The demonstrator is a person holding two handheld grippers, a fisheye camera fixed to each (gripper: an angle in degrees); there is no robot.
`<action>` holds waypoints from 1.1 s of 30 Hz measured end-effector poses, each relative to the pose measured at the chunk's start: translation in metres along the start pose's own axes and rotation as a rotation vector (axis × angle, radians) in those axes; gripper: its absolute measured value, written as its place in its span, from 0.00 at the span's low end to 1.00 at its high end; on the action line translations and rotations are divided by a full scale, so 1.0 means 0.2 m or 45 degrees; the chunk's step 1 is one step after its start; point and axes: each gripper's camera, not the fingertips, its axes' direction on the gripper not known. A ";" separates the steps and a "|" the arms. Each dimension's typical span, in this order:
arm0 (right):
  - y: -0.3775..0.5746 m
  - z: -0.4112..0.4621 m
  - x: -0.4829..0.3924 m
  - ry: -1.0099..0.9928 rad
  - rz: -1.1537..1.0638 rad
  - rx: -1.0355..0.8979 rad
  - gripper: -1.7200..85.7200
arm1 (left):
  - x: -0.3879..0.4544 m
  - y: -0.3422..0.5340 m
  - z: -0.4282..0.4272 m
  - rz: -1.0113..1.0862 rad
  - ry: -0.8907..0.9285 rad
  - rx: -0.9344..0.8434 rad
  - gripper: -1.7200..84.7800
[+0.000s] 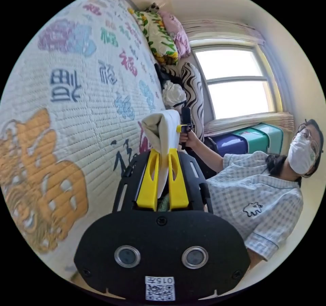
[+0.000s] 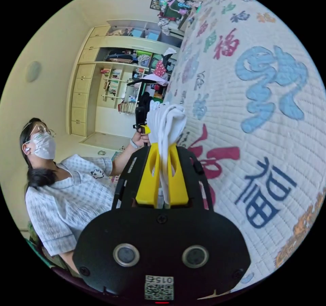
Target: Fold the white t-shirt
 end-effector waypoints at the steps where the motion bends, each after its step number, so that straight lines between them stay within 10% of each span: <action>1: -0.07 0.09 -0.05 -0.037 -0.049 -0.010 0.06 | 0.11 0.03 -0.19 0.026 -0.024 0.043 0.07; 14: -1.23 1.82 -0.67 -0.267 -0.325 -0.254 0.06 | 1.00 0.65 -2.54 -0.139 -0.629 0.566 0.06; 22: -1.53 2.64 -0.45 -0.021 -0.162 -0.359 0.06 | 0.78 0.82 -3.00 -0.456 -0.734 0.658 0.06; 33: -1.87 2.64 -0.30 -0.061 -0.212 -0.110 0.05 | 1.04 0.36 -3.21 -0.150 -0.646 0.770 0.05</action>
